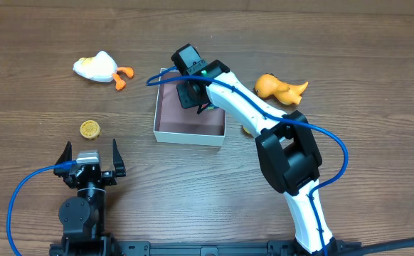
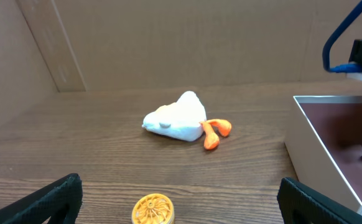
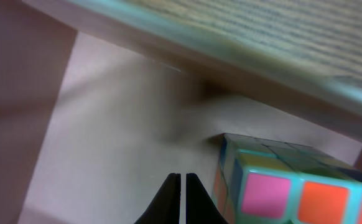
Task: Pack container
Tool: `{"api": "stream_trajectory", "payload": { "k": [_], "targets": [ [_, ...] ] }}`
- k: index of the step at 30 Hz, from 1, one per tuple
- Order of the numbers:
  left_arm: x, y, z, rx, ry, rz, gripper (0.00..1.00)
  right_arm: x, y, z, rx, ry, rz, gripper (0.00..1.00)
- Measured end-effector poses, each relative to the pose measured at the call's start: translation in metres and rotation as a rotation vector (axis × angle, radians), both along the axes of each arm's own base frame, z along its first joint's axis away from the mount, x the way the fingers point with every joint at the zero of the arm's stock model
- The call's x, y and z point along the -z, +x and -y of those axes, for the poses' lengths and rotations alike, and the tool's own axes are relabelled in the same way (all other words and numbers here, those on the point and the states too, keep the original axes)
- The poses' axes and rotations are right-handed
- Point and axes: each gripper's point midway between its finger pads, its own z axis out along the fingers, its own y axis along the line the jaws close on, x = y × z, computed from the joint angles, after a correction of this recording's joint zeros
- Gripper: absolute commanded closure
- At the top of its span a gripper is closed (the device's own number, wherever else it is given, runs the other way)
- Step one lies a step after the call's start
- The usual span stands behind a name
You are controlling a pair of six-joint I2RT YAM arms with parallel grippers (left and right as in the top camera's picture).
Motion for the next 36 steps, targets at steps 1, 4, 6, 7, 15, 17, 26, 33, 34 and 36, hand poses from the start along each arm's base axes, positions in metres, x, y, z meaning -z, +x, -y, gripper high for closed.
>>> {"api": "stream_trajectory", "payload": {
  "k": [1,4,6,7,15,17,26,33,34,36],
  "targets": [
    [0.000,0.000,0.000,0.000,0.000,0.000,0.00,0.002,0.000,0.000,-0.002,-0.001,-0.001,0.94],
    [0.000,0.000,0.000,0.000,0.000,0.000,0.00,0.002,0.001,0.000,-0.005,-0.002,0.001,0.93],
    [0.000,0.000,0.000,0.000,0.000,0.000,0.00,0.002,0.001,0.001,-0.005,-0.009,0.003,0.93],
    [0.000,0.000,0.000,0.000,0.000,0.000,0.00,0.002,0.001,0.001,-0.005,-0.011,0.005,0.93],
    [0.000,0.000,0.000,0.000,0.000,0.000,0.00,0.003,0.005,0.010,-0.004,-0.023,0.001,0.94],
    [0.000,0.000,0.000,0.000,0.000,0.000,0.00,0.003,0.007,0.015,0.007,-0.024,0.000,0.94],
    [0.000,0.000,0.000,0.000,0.000,0.000,0.00,0.002,0.014,0.019,0.018,-0.020,0.014,0.94],
    [0.000,0.000,0.000,0.000,0.000,0.000,0.00,0.000,0.017,0.017,0.018,-0.013,0.028,0.94],
    [0.000,0.000,0.000,0.000,0.000,0.000,0.00,0.000,0.018,0.017,0.019,-0.011,0.032,0.94],
    [0.000,0.000,0.000,0.000,0.000,0.000,0.00,-0.001,0.021,0.015,0.019,-0.002,0.045,0.94]
  ]
}}
